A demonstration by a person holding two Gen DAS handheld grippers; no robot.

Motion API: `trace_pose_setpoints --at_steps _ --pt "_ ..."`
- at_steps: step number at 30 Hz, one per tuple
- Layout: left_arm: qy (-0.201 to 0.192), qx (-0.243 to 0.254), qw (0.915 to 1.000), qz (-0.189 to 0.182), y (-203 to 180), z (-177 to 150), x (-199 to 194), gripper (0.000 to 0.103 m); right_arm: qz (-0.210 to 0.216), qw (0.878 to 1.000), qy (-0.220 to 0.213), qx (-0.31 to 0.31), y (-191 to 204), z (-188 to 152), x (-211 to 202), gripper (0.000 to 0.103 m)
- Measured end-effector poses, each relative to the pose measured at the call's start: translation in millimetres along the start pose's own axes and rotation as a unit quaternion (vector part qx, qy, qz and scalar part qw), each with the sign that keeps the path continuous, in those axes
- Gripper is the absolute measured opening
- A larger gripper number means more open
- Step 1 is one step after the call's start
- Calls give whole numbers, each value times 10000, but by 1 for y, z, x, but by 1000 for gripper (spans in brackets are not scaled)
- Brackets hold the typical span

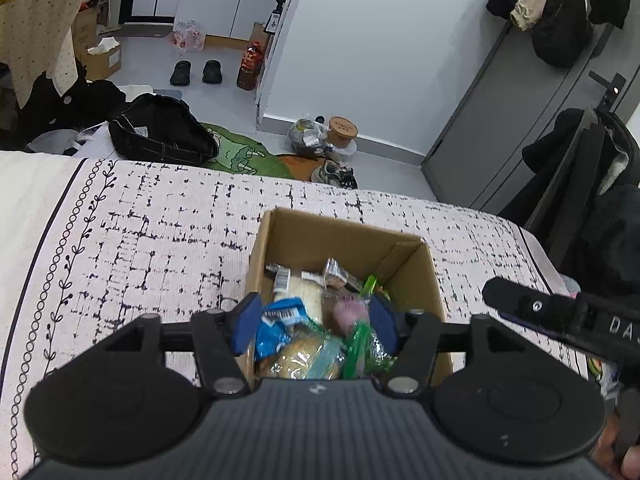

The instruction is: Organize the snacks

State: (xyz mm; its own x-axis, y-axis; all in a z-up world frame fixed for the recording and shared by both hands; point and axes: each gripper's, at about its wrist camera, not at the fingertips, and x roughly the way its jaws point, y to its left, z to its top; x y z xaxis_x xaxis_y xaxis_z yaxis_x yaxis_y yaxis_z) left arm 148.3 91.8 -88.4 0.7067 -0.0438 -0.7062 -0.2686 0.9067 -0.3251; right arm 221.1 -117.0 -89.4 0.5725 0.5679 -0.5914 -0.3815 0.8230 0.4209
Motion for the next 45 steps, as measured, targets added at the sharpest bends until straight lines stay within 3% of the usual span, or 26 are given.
trace_pose_setpoints --at_steps 4,19,29,33,45 --pt "51 49 10000 30 -2 -5 -6 67 7 10000 36 76 -8 0 -10 39" --pt "171 310 9993 148 -14 -20 -33 72 19 10000 32 80 -41 2 -59 53" --pt "256 606 9976 231 -26 -30 -61 74 65 9999 96 12 -55 0 -84 65" --pt "277 633 9973 262 -28 -32 -70 75 125 9999 92 -38 -57 -3 -96 74" --pt "273 674 9969 294 -38 -47 -99 88 210 9995 178 -143 -65 -14 -126 85"
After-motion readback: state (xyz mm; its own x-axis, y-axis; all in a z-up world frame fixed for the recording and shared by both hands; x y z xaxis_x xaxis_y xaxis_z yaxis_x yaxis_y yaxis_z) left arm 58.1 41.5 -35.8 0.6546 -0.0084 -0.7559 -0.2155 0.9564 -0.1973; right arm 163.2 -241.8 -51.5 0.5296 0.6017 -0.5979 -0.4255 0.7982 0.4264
